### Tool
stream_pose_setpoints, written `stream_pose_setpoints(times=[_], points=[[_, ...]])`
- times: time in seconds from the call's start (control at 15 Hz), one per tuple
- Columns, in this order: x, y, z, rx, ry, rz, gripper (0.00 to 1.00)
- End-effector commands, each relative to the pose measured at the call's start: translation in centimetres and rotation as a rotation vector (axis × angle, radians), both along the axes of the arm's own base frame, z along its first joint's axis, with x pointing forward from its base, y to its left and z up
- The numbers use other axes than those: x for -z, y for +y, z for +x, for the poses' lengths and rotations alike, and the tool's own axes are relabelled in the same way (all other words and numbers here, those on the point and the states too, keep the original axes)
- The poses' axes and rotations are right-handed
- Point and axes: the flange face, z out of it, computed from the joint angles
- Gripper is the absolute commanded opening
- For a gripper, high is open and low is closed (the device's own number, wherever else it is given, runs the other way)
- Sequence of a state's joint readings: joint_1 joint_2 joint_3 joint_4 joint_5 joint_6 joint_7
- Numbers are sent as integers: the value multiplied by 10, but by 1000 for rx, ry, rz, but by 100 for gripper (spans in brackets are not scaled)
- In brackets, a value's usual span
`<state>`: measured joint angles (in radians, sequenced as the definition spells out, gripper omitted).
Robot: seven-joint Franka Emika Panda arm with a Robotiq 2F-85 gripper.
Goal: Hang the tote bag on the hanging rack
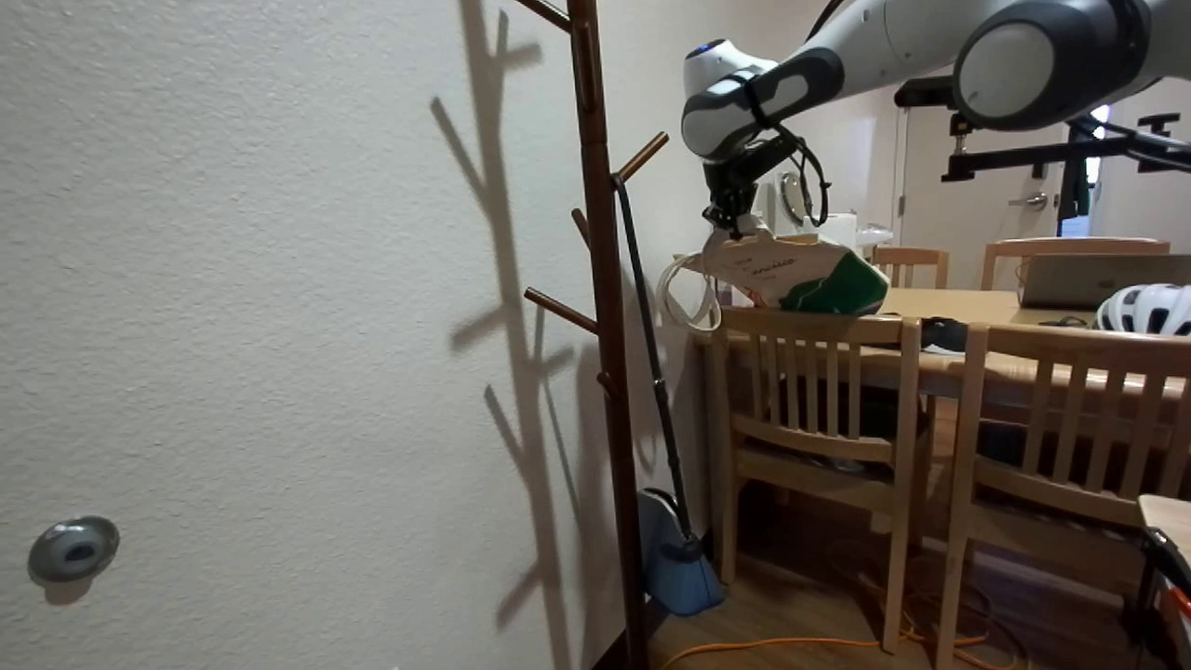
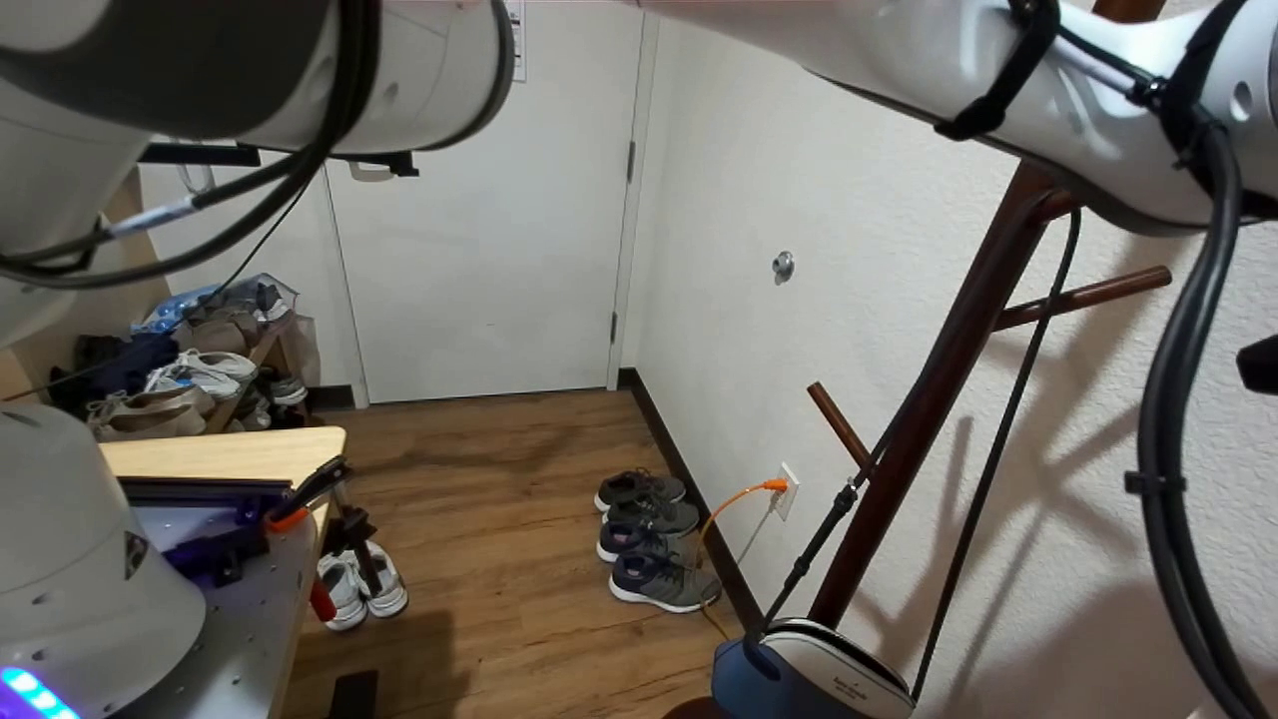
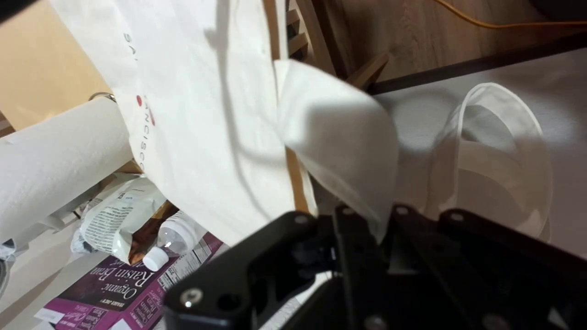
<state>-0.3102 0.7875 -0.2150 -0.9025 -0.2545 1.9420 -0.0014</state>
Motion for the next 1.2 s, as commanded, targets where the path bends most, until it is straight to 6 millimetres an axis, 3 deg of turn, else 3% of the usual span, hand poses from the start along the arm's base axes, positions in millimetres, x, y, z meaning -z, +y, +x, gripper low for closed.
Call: stream_pose_setpoints(times=[0.0,0.33,0.67,0.87,0.93,1.13], points=[[-27,20,6,8,-49,87,1],[-73,48,5,19,-123,235,1],[-102,79,11,17,-190,296,1],[-111,91,13,-13,-208,311,1],[-99,85,15,-12,-190,276,1],[-96,88,17,-15,-185,279,5]])
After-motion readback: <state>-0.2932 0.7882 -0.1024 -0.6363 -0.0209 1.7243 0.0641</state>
